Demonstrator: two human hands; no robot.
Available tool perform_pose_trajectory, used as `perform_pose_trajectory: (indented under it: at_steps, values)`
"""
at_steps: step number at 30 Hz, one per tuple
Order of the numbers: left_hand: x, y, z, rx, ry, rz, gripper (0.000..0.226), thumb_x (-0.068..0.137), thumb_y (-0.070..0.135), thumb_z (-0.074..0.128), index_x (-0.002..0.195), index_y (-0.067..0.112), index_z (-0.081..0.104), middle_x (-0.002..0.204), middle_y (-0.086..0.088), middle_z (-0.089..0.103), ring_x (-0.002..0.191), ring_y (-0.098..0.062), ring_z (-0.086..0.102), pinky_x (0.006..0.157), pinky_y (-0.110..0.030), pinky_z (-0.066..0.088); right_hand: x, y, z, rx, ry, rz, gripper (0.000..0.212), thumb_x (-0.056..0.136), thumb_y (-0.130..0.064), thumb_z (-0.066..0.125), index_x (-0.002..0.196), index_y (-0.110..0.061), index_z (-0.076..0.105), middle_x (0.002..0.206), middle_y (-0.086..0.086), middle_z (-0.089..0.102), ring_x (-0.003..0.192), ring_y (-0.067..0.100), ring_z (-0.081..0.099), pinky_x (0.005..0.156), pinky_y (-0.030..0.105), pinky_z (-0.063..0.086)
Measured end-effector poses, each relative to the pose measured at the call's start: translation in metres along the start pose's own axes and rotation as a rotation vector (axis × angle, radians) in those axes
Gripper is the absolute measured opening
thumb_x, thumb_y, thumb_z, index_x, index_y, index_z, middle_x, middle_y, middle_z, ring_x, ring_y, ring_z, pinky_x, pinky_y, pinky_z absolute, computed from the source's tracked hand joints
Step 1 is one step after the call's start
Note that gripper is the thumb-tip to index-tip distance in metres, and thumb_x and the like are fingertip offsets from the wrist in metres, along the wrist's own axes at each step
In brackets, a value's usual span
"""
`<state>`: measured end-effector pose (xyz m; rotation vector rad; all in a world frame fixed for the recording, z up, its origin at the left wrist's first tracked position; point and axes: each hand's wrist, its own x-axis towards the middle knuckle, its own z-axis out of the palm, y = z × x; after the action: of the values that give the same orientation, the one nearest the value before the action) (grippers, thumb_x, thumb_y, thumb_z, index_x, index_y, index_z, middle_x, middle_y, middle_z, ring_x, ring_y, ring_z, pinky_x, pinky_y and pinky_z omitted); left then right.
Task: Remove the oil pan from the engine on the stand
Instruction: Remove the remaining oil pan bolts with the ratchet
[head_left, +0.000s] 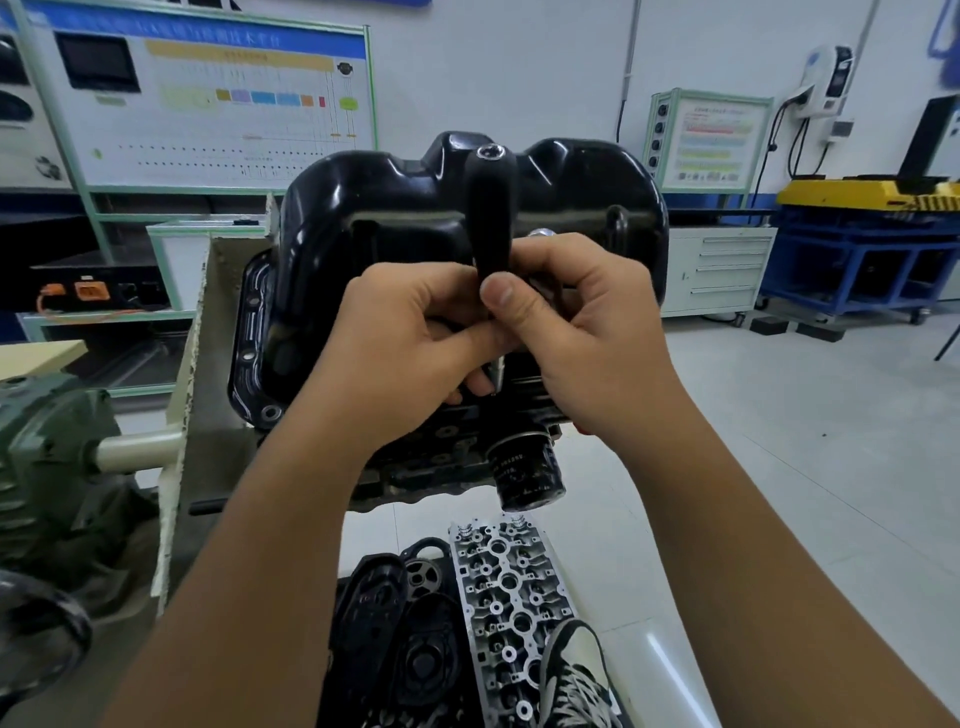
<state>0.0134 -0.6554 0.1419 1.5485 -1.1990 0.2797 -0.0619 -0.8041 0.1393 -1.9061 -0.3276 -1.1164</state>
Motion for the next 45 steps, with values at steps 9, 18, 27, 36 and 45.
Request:
perform_pose_trajectory:
  at_steps: [9,18,27,36,45]
  values:
    - [0.000,0.004,0.001,0.130,0.004,0.040,0.020,0.093,0.013,0.073,0.080,0.029,0.070,0.056,0.011,0.065,0.048,-0.013,0.067,0.048,-0.020,0.049,-0.004,-0.006,-0.009,0.078,-0.029,-0.006,0.015,0.089,-0.012,0.080,0.103,-0.008,0.078,0.094,0.008,0.076,0.085,0.017,0.074,0.075,0.028,0.057]
    - [0.001,0.001,0.011,0.101,0.051,0.059,0.014,0.091,0.011,0.077,0.085,0.023,0.073,0.062,0.008,0.069,0.051,-0.011,0.070,0.049,-0.014,0.048,-0.003,-0.003,-0.008,0.075,0.080,-0.015,0.018,0.087,-0.013,0.082,0.104,-0.008,0.077,0.096,0.012,0.074,0.093,0.031,0.071,0.081,0.051,0.058]
    - [0.003,0.008,0.008,0.079,0.046,0.065,0.026,0.085,0.007,0.076,0.078,0.032,0.071,0.060,0.012,0.067,0.051,-0.011,0.067,0.049,-0.015,0.048,-0.003,-0.006,-0.007,0.126,0.011,-0.018,0.020,0.087,-0.015,0.080,0.106,-0.012,0.076,0.098,0.009,0.076,0.095,0.027,0.074,0.086,0.050,0.060]
    - [0.005,0.007,0.017,0.085,0.139,0.038,0.010,0.084,0.023,0.085,0.083,0.023,0.076,0.065,0.010,0.071,0.048,-0.014,0.068,0.050,-0.016,0.047,-0.004,-0.008,-0.011,0.097,0.186,0.023,0.018,0.082,-0.013,0.087,0.095,-0.004,0.078,0.090,0.008,0.076,0.087,0.022,0.074,0.083,0.044,0.061]
    - [0.005,0.005,0.010,0.097,0.066,0.007,0.007,0.086,0.010,0.082,0.083,0.011,0.075,0.062,0.004,0.070,0.048,-0.013,0.067,0.049,-0.018,0.049,-0.006,-0.003,-0.007,0.122,0.095,0.028,0.021,0.087,-0.013,0.082,0.104,0.000,0.077,0.098,0.015,0.075,0.095,0.029,0.073,0.088,0.051,0.058]
